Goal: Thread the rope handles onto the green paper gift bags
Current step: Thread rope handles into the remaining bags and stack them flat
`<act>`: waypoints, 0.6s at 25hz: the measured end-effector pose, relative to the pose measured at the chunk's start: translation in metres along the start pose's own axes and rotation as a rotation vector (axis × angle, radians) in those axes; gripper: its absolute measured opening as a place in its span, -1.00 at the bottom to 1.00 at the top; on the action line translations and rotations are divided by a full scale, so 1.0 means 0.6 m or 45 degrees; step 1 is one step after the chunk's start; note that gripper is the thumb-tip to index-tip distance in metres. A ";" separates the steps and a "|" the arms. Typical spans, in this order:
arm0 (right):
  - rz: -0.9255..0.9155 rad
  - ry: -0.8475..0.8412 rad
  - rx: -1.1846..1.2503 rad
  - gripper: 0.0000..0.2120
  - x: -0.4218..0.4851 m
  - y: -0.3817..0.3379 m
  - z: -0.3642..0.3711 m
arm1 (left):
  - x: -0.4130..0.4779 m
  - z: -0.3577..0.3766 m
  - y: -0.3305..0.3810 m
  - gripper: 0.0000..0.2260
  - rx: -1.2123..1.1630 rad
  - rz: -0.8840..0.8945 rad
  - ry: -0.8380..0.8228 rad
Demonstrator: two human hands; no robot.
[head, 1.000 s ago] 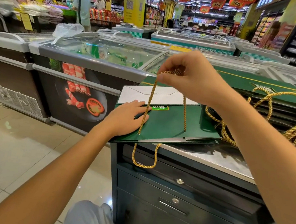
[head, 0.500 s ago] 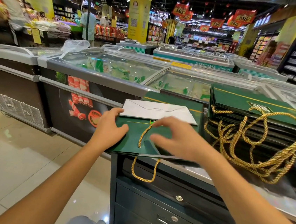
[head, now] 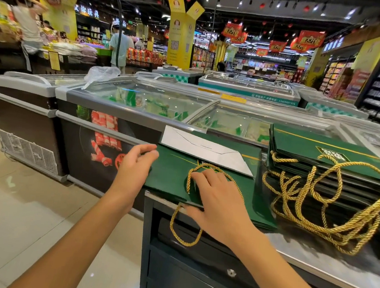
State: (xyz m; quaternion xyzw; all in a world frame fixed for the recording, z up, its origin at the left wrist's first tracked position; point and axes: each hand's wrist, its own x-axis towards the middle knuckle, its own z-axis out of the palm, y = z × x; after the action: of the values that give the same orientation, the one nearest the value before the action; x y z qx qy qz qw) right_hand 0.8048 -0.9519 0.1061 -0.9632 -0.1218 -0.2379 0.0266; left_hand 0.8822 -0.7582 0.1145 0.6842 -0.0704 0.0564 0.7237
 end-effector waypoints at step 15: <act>0.748 0.882 1.717 -0.74 0.029 0.022 -0.132 | -0.061 0.094 -0.011 -0.49 -0.251 -0.380 -0.386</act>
State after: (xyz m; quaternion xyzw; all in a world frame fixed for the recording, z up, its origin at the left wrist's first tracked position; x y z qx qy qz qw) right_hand 0.7876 -0.9695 0.1843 -0.6045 0.0340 -0.3814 0.6986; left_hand 0.8459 -0.8144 0.1042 0.6136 -0.0817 -0.1618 0.7685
